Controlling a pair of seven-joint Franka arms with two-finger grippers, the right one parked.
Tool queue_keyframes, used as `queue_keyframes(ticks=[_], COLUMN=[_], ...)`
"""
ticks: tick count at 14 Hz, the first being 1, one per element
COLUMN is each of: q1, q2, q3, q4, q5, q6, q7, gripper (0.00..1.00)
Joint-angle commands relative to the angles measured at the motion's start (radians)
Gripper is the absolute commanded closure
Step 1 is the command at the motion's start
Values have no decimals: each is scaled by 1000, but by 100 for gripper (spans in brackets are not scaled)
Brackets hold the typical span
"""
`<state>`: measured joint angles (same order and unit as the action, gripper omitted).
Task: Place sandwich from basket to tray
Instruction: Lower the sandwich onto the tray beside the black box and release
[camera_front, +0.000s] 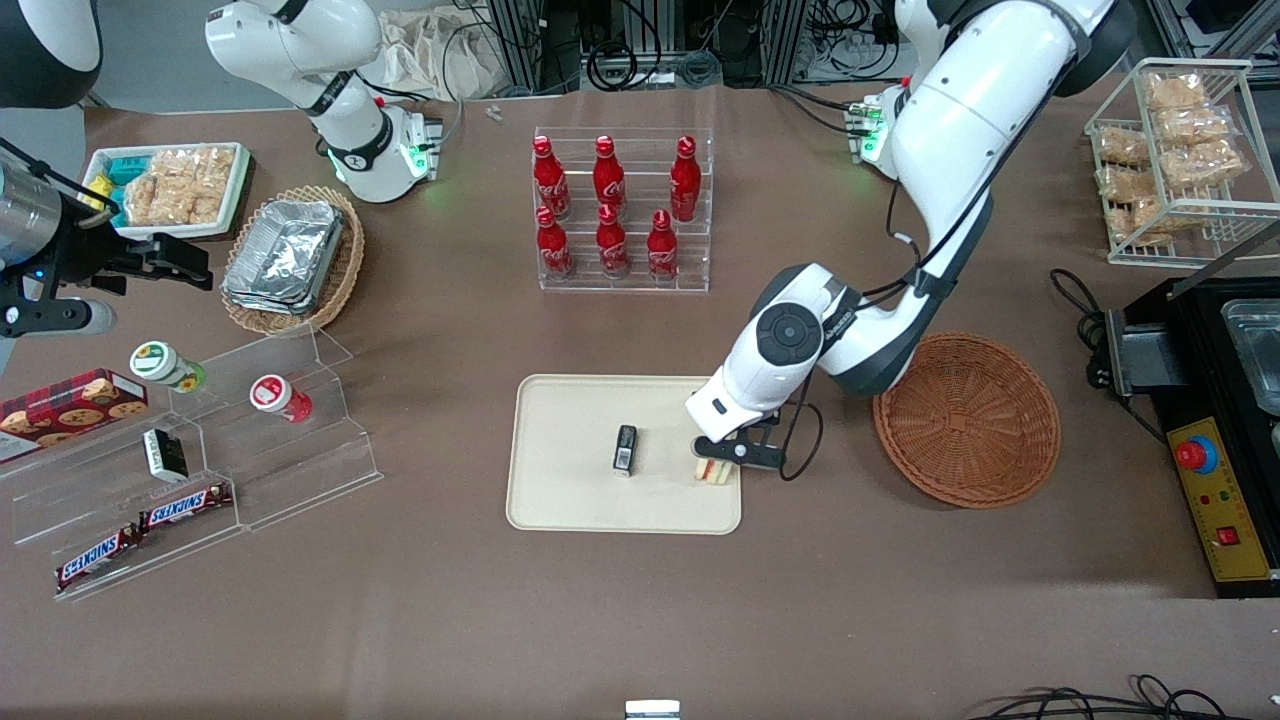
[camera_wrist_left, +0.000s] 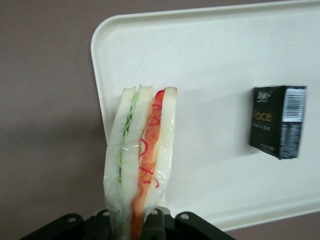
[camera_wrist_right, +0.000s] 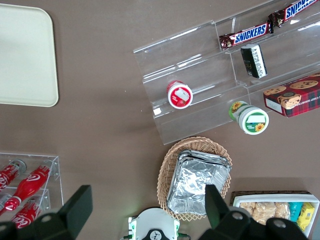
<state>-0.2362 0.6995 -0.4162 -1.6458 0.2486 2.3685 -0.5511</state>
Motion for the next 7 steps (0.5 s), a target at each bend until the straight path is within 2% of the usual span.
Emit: queue_keyframes(ticks=[1, 2, 4, 7], q1=[-25, -25, -20, 7], q2=[44, 41, 26, -93], q3=[4, 5, 4, 4], q4=[64, 64, 67, 51], q5=[76, 80, 78, 64], q6=[-5, -5, -6, -49], q7=[-29, -47, -126, -214], gripper=[23, 1, 1, 1])
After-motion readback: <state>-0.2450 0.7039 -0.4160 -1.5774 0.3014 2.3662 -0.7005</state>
